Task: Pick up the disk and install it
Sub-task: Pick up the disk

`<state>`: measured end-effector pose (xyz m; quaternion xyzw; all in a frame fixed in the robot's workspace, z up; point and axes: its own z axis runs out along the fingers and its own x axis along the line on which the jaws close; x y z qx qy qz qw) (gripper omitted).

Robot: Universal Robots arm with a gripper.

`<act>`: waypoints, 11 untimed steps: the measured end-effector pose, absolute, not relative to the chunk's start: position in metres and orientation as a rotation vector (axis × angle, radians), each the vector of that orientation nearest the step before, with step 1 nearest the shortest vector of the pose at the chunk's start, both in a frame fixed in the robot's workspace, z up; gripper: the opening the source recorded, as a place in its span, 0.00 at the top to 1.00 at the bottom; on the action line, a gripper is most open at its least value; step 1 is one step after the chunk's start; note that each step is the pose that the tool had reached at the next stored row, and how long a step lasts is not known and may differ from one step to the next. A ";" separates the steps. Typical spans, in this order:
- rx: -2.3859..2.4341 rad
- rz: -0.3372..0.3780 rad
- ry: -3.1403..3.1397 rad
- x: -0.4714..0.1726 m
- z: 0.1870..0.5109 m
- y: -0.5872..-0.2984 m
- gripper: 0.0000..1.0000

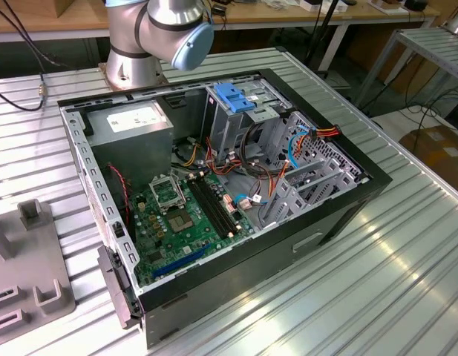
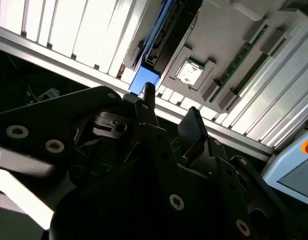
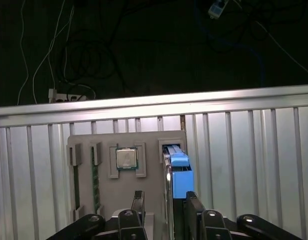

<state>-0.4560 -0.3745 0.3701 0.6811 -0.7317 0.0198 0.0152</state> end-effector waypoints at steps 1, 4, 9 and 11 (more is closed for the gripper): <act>2.123 0.071 -2.279 -0.457 0.370 -0.374 0.54; 2.131 0.096 -2.288 -0.459 0.369 -0.374 0.54; 2.134 0.102 -2.290 -0.464 0.361 -0.365 0.54; 2.134 0.103 -2.291 -0.466 0.357 -0.365 0.53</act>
